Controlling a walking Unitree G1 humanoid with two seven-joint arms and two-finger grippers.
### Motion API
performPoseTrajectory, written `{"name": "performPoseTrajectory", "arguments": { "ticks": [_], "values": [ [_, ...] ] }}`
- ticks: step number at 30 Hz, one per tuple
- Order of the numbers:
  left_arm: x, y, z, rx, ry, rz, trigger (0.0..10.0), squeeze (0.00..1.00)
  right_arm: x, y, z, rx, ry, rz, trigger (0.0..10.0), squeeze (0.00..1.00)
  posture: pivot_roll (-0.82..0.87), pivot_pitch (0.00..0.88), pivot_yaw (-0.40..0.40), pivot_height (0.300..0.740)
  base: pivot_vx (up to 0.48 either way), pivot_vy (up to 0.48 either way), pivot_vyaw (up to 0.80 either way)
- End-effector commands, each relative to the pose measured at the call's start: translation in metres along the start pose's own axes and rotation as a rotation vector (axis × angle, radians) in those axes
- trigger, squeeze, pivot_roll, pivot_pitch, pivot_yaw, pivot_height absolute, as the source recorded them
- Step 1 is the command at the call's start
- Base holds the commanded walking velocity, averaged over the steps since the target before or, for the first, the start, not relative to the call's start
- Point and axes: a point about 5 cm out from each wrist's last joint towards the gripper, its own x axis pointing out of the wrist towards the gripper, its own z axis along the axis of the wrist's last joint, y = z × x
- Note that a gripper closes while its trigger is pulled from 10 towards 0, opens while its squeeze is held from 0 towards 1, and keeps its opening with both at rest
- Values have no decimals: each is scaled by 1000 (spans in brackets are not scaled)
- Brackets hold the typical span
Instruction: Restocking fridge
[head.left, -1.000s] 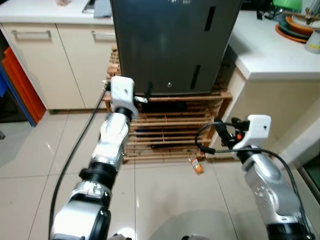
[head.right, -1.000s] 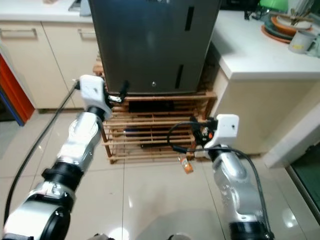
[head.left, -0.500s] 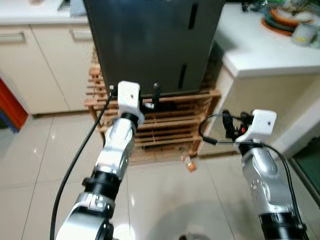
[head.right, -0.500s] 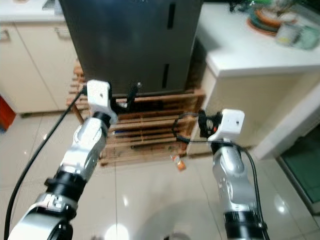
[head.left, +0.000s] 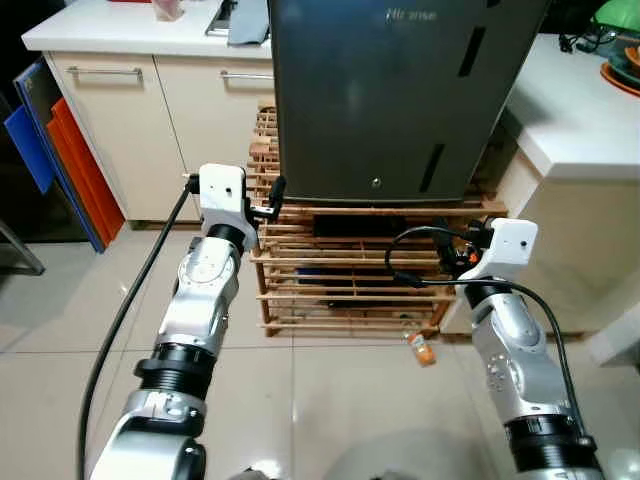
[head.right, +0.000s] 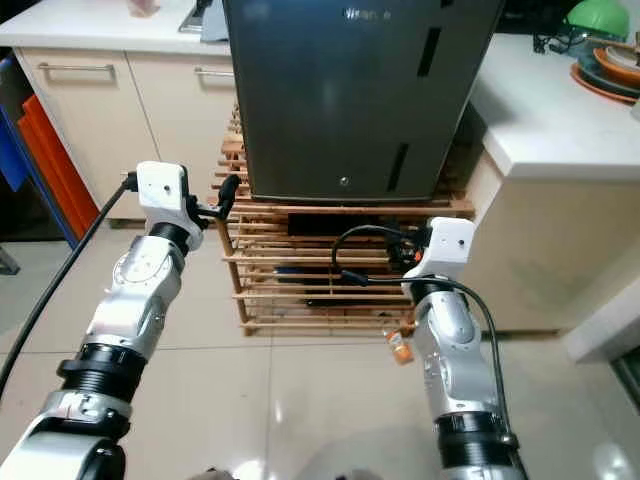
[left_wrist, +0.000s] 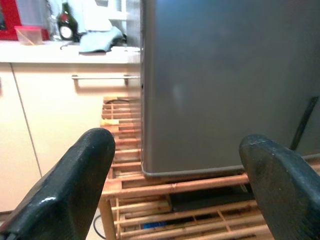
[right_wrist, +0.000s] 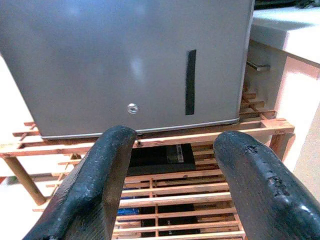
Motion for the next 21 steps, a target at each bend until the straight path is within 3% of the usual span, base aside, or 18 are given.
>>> {"name": "performPoseTrajectory", "arguments": {
  "ticks": [1,4,8,11,21],
  "values": [
    [1,10,6,41,-7,20,10000,0,4,7,3,7,-25,23,10000,0,-32,0,-19,740,0,480,0],
    [1,7,6,88,-7,-3,10000,0,4,10,2,15,-34,35,10000,0,-29,0,-17,740,0,160,0],
    [1,3,7,64,-19,-22,10000,0,2,15,2,14,-46,69,10000,0,-32,0,-15,740,67,0,0],
    [0,2,5,74,-8,-20,10000,0,-6,23,4,-15,-66,141,10000,0,-41,0,-14,740,431,0,0],
    [0,-7,5,75,-17,-51,10000,0,-27,21,12,-58,-110,183,10000,0,-70,0,-6,740,446,0,0]
  ]
}}
